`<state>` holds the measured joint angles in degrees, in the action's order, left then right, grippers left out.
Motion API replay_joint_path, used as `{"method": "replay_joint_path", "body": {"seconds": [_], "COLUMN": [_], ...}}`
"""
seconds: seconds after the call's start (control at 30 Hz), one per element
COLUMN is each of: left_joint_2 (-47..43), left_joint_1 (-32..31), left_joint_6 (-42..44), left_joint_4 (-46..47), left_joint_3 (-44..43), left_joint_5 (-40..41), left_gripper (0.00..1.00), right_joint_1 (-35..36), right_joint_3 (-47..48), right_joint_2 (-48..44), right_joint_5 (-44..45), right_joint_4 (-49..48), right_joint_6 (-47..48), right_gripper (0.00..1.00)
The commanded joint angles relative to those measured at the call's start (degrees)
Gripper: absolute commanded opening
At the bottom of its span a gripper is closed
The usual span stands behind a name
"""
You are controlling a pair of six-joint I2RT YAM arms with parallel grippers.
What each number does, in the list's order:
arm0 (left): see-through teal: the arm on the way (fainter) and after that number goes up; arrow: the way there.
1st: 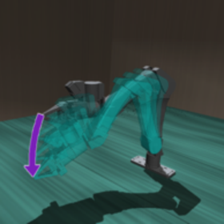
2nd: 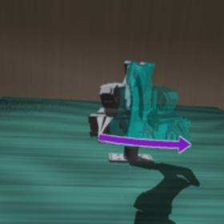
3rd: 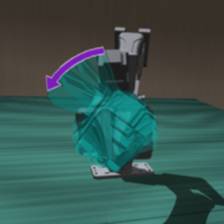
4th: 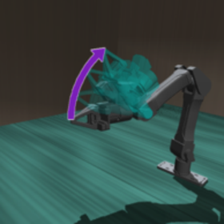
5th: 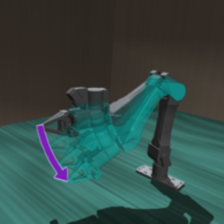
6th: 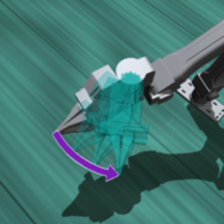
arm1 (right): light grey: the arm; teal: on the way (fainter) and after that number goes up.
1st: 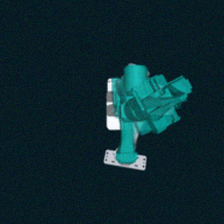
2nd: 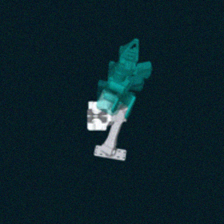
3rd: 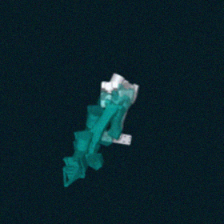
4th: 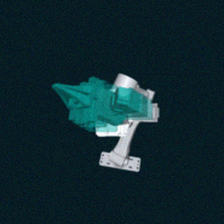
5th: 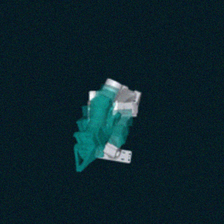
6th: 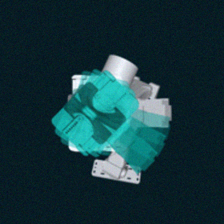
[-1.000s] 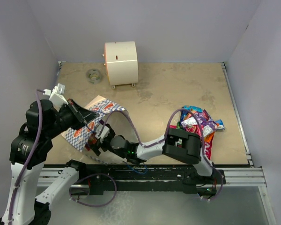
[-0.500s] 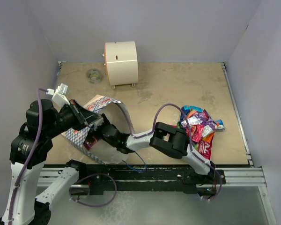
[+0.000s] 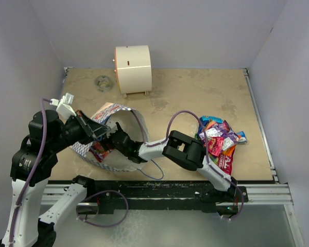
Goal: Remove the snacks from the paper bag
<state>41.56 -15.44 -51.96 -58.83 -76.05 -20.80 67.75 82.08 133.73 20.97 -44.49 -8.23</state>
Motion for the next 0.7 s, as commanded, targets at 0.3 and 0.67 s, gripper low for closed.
{"method": "replay_joint_path", "body": {"seconds": [0.3, 0.67], "left_joint_2": [-4.0, -4.3], "left_joint_1": [0.0, 0.0], "left_joint_6": [-4.7, -6.6], "left_joint_4": [-0.8, 0.8], "left_joint_3": [2.4, 3.7], "left_joint_5": [2.5, 5.2], "left_gripper": [0.00, 0.00], "right_joint_1": [-1.4, -1.2], "right_joint_3": [4.5, 7.6], "right_joint_2": [-0.8, -7.4], "right_joint_5": [6.5, 3.9], "right_joint_4": [8.3, 8.3], "right_joint_6": [0.8, 5.4], "right_gripper": [0.36, 0.00]}}
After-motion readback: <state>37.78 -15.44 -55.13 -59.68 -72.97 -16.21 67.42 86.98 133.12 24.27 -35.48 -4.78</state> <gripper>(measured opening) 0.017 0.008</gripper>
